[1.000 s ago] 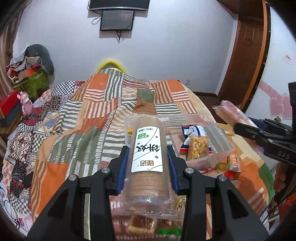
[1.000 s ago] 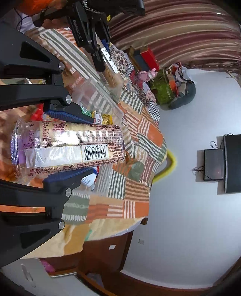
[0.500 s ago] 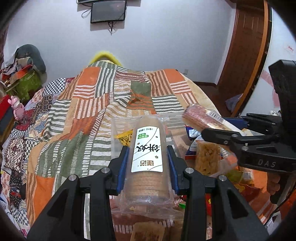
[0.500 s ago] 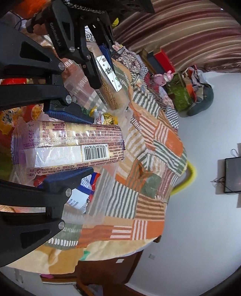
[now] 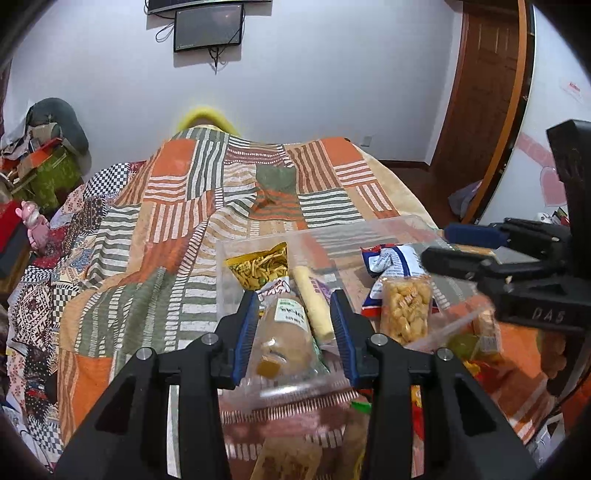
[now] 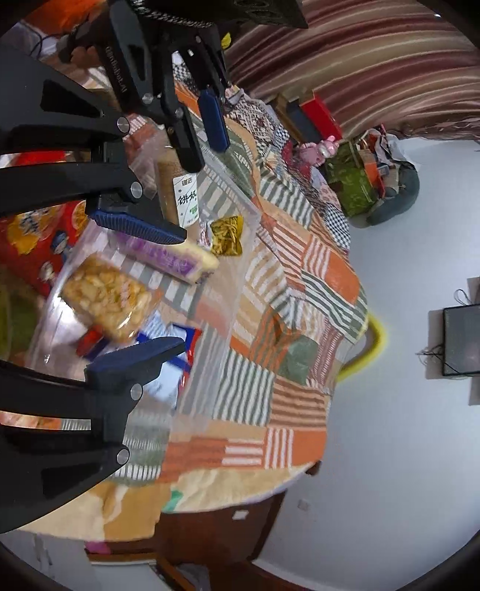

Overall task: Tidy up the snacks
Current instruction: 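Lower the biscuit roll into the box while right tool lowers the wafer roll in, then grasp the square cracker pack with left tool while right tool grasps the long bread roll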

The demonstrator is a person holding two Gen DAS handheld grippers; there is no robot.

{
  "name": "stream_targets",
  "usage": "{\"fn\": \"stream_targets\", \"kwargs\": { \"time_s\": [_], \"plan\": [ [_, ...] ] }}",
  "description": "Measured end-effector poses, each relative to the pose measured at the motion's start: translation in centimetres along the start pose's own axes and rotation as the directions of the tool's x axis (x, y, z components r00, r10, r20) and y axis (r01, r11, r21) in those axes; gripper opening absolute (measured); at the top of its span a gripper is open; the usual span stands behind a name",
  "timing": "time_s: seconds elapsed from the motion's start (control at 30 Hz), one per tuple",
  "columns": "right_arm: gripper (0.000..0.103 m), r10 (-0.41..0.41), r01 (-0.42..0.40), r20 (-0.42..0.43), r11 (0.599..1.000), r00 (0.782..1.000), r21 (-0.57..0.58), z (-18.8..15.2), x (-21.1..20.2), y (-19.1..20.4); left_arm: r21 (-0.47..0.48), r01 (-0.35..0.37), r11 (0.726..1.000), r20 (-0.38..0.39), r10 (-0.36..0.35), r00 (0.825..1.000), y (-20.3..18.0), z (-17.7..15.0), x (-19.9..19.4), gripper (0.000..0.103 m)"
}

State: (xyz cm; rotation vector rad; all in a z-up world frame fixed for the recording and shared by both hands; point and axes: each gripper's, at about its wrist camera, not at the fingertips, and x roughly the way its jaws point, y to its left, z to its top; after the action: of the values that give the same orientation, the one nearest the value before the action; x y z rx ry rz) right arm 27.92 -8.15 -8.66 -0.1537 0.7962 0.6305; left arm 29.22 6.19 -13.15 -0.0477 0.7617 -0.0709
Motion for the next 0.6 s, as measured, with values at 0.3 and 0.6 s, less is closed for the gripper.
{"fn": "stream_targets", "kwargs": {
  "time_s": [0.3, 0.6],
  "plan": [
    [0.052, -0.084, 0.084, 0.03, 0.996, 0.996, 0.026, -3.2, -4.6, -1.8, -0.019, -0.003, 1.0, -0.017, 0.003, 1.0, 1.2, -2.5, -3.7, 0.044],
    [0.062, -0.134, 0.135, -0.021, 0.987, 0.991, 0.085, -7.9, -6.3, -4.2, -0.065, -0.003, 0.998, -0.1, -0.004, 0.995, 2.0, -7.0, -4.3, 0.047]
  ]
}}
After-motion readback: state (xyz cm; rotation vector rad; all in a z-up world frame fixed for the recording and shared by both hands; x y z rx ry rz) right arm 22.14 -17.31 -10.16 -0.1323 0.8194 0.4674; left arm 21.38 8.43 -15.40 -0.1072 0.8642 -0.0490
